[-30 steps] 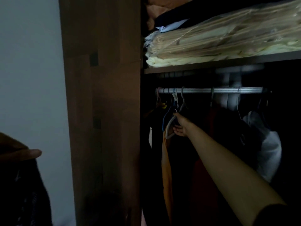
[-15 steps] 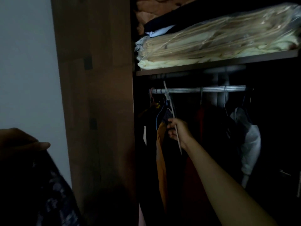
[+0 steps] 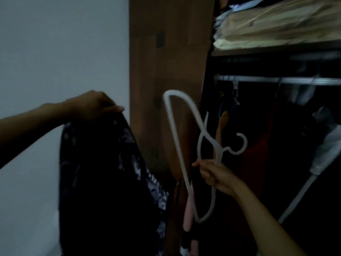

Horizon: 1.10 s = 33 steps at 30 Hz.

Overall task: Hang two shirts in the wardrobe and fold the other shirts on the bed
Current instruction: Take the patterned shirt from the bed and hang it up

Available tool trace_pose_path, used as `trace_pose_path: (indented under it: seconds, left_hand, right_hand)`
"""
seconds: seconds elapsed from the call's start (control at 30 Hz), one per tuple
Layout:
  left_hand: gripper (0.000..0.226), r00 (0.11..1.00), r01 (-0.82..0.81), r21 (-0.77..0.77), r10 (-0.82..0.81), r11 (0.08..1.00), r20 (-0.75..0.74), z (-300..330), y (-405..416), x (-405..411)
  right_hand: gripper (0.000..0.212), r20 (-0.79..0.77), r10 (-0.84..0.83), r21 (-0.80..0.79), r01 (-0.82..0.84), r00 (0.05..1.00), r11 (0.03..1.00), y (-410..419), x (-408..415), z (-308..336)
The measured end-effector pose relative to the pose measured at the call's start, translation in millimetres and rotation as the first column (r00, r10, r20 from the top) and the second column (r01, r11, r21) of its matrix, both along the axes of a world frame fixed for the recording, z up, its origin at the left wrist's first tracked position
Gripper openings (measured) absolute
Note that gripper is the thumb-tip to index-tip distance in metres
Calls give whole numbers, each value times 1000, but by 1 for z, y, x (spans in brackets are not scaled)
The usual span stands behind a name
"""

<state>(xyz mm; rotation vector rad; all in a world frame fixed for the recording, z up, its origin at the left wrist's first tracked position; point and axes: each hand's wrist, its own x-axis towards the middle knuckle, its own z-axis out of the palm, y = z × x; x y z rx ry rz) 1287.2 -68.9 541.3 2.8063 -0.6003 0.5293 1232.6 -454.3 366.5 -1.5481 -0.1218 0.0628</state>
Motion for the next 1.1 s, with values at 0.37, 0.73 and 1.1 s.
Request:
trace_pose_path:
  seconds: [0.37, 0.73, 1.1]
  left_hand:
    - [63, 996, 81, -216, -74, 973, 39, 14, 12, -51]
    - [46, 960, 83, -689, -244, 720, -139, 19, 36, -97]
    - [45, 928, 11, -763, -291, 647, -233, 3, 32, -113]
  right_hand:
    - [23, -7, 309, -808, -188, 951, 558, 118, -15, 45]
    - [22, 101, 275, -632, -152, 956, 760, 140, -49, 83]
    - [37, 270, 356, -601, -132, 894, 788, 208, -30, 46]
